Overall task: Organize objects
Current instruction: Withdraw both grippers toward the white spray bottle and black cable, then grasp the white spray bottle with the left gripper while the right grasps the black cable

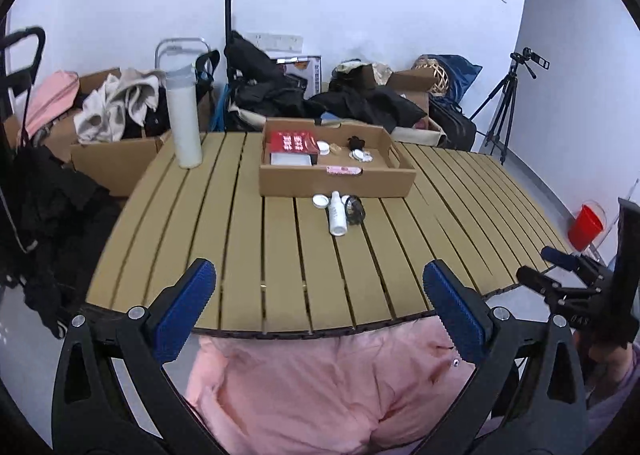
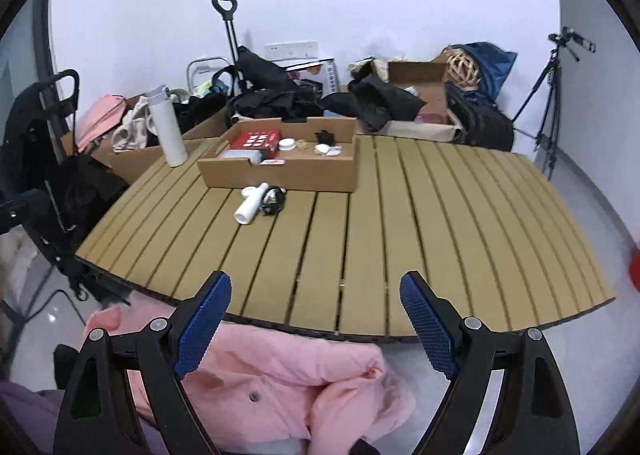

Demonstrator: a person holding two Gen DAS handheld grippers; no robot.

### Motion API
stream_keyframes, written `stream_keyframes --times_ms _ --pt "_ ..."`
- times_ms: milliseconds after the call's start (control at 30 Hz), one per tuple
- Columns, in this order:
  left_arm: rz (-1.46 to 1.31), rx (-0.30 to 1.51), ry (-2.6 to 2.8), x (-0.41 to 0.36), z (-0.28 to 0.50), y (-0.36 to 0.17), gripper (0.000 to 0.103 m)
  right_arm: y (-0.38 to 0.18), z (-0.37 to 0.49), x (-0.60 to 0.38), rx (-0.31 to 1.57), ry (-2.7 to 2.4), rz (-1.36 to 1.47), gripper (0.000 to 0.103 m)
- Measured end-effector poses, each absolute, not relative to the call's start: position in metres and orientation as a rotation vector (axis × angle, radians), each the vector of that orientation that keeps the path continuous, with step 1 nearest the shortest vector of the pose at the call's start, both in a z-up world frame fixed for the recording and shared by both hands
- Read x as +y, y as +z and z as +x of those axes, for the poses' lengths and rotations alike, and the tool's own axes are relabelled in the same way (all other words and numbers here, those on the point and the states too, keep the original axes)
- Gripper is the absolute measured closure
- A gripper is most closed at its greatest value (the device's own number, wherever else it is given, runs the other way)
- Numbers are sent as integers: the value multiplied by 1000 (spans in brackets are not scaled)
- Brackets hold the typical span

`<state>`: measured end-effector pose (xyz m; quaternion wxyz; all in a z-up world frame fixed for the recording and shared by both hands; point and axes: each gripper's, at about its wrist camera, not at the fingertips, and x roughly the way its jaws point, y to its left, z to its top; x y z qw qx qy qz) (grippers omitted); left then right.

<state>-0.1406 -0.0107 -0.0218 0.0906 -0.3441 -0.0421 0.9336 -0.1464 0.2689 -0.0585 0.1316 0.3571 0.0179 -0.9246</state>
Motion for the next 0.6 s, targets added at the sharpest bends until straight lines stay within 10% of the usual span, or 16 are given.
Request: stream_keyframes --times_ms 333,567,600 --pt "-1195 -24 2623 48 -292 -147 12 -115 -194 260 -33 -2543 1226 27" --pt "-1384 -106 2552 60 -376 -199 46 -133 -223 256 34 -2513 1279 44" --pt "-1361 -84 2564 63 -377 -199 63 -136 -228 255 38 -2510 1284 45"
